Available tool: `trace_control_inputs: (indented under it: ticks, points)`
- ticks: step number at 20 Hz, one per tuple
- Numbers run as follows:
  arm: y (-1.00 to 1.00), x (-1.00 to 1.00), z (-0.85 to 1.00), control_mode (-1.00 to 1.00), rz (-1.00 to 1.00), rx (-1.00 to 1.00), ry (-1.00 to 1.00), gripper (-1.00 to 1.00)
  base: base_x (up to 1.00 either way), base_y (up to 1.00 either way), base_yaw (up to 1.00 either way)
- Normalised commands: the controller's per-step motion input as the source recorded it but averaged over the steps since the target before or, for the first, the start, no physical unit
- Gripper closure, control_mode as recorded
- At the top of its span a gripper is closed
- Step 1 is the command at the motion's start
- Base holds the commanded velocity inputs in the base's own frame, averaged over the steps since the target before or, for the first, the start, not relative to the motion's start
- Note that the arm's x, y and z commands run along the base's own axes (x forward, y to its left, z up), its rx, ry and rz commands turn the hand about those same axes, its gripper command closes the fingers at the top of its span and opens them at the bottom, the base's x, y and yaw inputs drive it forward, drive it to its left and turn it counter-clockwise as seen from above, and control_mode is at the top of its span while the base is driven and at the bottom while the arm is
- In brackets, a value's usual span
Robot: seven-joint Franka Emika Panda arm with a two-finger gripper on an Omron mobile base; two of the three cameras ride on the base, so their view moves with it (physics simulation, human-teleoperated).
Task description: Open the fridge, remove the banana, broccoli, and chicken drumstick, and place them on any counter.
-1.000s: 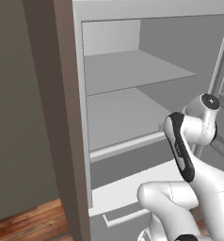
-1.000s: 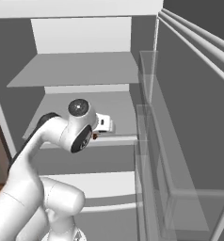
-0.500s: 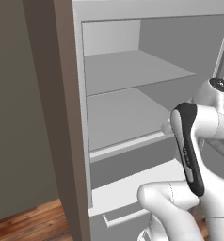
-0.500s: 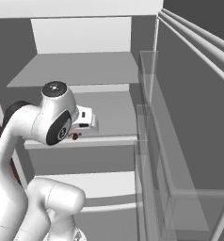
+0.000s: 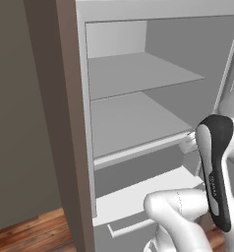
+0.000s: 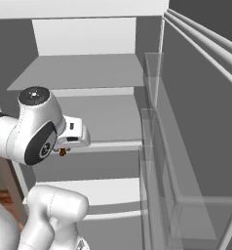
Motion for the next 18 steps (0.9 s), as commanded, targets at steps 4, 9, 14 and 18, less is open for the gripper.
trace_control_inputs:
  ticks: [4, 9, 14, 18]
  points:
    - [0.01, -0.38, 0.04, -1.0, 0.0, 0.0, -0.04, 1.0, 0.0, 0.0, 0.0]
    - [0.0, 0.0, 0.03, -1.0, 0.0, 0.0, 0.0, 1.0, 0.0, 0.0, 0.0]
    - [0.03, 0.0, 0.0, 1.0, 0.01, 0.0, 0.02, 1.0, 0.0, 0.1, 0.03]
    - [0.0, 0.0, 0.0, 1.0, 0.0, 0.0, 0.0, 1.0, -0.06, 0.81, 0.29]
